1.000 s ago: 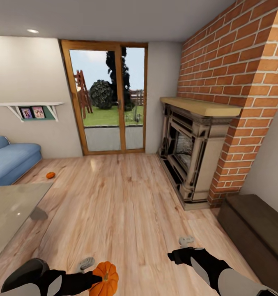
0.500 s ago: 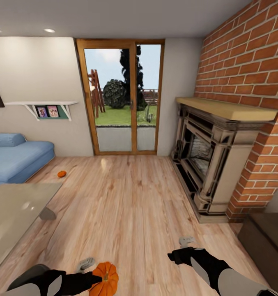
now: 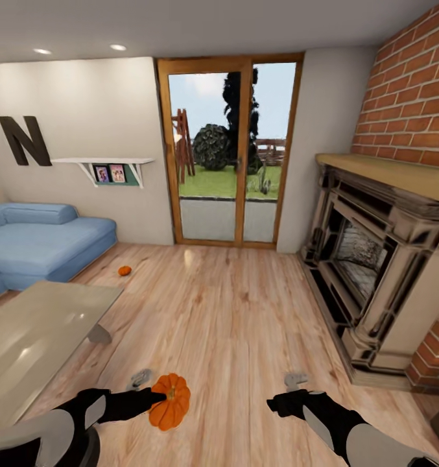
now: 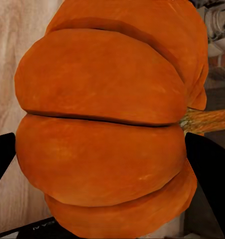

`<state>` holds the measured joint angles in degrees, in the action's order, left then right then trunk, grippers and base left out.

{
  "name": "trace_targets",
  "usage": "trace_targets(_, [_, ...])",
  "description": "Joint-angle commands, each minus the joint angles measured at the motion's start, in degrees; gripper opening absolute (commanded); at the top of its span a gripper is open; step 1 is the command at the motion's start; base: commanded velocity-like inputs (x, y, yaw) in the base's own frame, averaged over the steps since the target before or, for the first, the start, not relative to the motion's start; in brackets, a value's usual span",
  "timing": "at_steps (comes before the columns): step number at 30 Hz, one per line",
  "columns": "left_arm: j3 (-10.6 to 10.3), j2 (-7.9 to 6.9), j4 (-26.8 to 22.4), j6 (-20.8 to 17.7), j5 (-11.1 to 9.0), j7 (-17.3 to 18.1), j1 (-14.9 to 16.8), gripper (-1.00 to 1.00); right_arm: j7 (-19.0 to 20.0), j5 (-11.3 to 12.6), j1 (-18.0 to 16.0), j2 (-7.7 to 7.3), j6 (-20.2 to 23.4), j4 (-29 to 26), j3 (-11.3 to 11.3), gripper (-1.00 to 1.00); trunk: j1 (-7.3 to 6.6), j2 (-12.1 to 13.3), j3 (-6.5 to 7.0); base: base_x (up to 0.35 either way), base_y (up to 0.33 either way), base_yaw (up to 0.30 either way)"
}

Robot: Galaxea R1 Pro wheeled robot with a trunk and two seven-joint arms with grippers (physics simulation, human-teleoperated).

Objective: Place each of the two pumpkins and all three candles from the living room inside a cabinet in the living room (use any cabinet), then make sure every cabinet is closed, and position the cauldron so it is next to a table in the living room.

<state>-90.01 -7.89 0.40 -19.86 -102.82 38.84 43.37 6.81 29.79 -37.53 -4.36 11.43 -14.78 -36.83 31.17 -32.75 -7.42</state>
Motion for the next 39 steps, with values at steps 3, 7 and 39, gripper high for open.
trace_targets(3, [0.88,-0.40,-0.01,-0.09,-0.27,0.08,0.04,-1.00,-0.12,0.01,0.00,-0.02,0.00,0.01,0.00,1.00,0.00,-0.01,-0.06,0.335,0.000,0.278])
trace_targets(7, [0.89,-0.30,-0.05,-0.09,-0.27,0.17,0.01,-1.00,-0.13,0.01,0.00,-0.03,0.00,0.01,0.00,1.00,0.00,-0.01,-0.14,0.335,0.000,0.278])
trace_targets(39, [0.89,0.01,-0.07,-0.18,-0.18,-0.09,0.00,-1.00,0.09,0.28,0.00,-0.03,-3.34,0.19,0.00,1.00,0.00,-0.01,0.48,0.336,0.000,0.048])
